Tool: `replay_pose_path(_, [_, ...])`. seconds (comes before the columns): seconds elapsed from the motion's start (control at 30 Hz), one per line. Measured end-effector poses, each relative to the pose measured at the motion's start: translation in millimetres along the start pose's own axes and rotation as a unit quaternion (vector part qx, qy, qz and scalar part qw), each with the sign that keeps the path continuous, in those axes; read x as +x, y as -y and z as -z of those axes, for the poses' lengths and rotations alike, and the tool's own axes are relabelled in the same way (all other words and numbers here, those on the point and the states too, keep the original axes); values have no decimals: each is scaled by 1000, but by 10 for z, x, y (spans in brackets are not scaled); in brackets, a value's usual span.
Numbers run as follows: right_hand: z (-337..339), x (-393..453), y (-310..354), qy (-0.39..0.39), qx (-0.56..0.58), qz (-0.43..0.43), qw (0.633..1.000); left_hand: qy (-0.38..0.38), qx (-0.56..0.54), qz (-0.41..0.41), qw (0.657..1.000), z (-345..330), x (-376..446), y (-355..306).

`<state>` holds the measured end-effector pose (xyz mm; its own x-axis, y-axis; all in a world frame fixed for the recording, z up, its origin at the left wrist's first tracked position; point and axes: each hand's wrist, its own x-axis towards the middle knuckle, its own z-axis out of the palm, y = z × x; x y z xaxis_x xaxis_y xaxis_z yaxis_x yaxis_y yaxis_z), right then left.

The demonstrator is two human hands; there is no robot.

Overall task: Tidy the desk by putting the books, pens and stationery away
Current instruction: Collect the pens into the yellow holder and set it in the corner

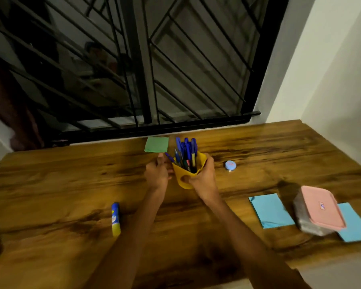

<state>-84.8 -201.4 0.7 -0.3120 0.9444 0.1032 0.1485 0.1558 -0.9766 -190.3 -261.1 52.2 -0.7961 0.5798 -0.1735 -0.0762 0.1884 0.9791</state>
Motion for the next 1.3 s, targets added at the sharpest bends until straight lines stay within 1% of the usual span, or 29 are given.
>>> replay_pose_path(0.07, [151,48,85,-40,4,9,999,12,3,-13,1000,-197,61,12])
replay_pose_path(0.13, [324,110,138,-63,1,16,998,23,3,-24,999,-423,127,75])
replay_pose_path(0.27, [801,191,144,-106,-19,10,994,76,2,-38,996,-901,-11,-11])
replay_pose_path(0.47, [1886,140,72,-208,-12,-14,978,203,-46,-57,977,-1739,-488,-121])
replay_pose_path(0.7, [3350,21,-194,-342,-70,-56,936,304,-69,-74,947,-2835,-1105,-105])
replay_pose_path(0.87, [4157,-62,-535,-379,-99,-90,916,352,-85,-69,930,-3412,-1456,-101])
replay_pose_path(0.97, [4486,-95,-697,-385,-108,-105,911,377,-80,-70,920,-3676,-1597,-65])
replay_pose_path(1.1, [4769,-131,-864,-395,-103,-124,904,390,-64,-69,916,-3940,-1709,6])
replay_pose_path(1.3, [4985,-200,-1037,-401,-84,-153,899,394,-44,-77,915,-4107,-1794,92])
